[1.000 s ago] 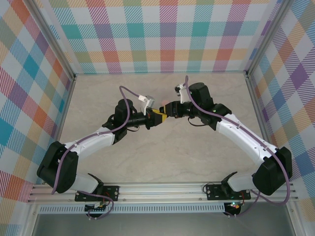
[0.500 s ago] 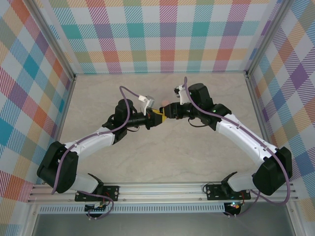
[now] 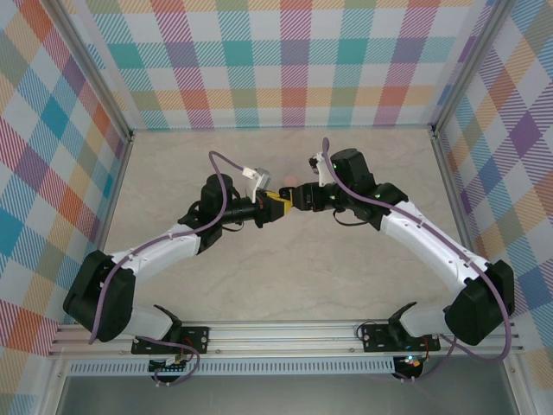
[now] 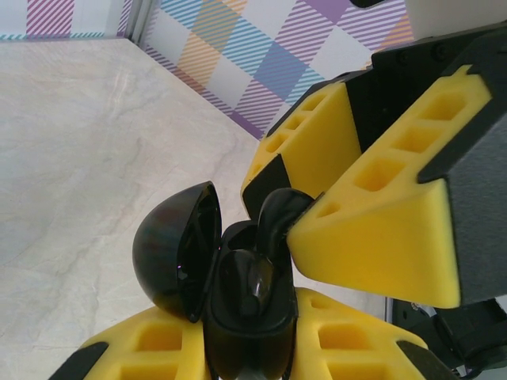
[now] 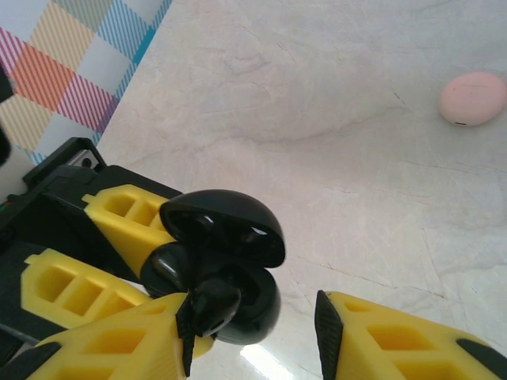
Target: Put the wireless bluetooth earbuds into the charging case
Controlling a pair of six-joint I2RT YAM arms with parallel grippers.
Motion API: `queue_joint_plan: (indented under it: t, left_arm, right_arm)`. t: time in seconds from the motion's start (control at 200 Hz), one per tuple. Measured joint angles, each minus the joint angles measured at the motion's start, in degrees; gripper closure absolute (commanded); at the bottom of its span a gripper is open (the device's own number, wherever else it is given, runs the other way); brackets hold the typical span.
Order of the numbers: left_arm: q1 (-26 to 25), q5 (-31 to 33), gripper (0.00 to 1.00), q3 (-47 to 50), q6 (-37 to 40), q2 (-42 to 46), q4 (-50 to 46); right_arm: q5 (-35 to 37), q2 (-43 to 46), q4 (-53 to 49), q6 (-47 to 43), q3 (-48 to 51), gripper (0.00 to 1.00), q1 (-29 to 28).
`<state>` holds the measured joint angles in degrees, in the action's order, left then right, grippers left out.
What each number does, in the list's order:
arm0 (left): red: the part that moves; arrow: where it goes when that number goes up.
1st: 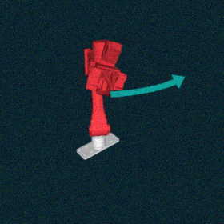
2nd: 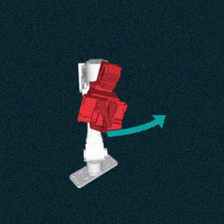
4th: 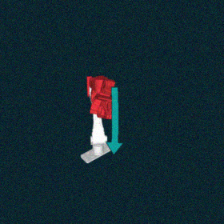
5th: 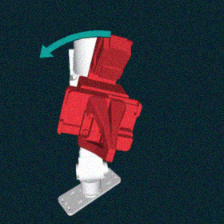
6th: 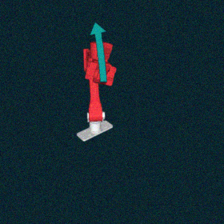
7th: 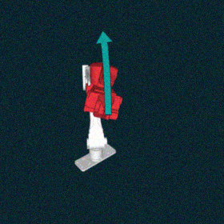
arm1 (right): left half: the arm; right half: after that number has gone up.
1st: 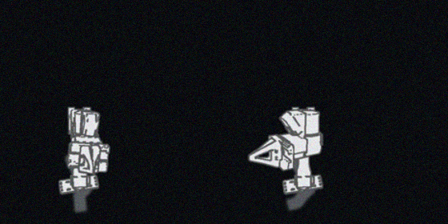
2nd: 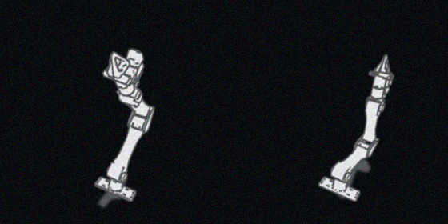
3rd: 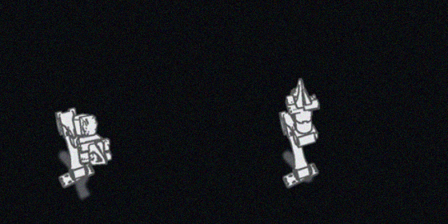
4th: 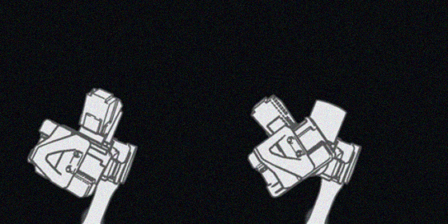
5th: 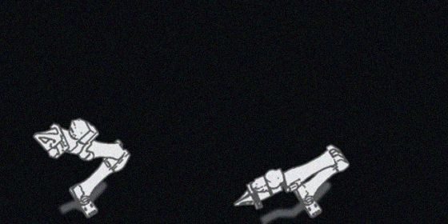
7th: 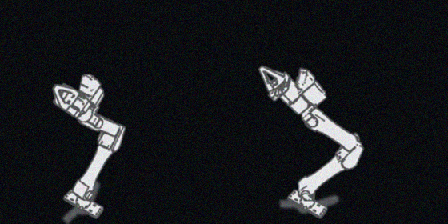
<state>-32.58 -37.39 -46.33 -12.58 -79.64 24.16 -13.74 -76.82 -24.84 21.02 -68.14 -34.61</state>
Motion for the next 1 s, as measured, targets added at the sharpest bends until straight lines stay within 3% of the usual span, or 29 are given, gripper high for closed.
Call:
queue_joint_plan:
  t: [1.0]
  left_arm:
    - [0.0, 0.5, 0.82, 0.0, 3.21, 1.49, -3.23]
  right_arm:
    - [4.76, 0.7, -1.86, -0.44, 0.0, 0.53, -0.37]
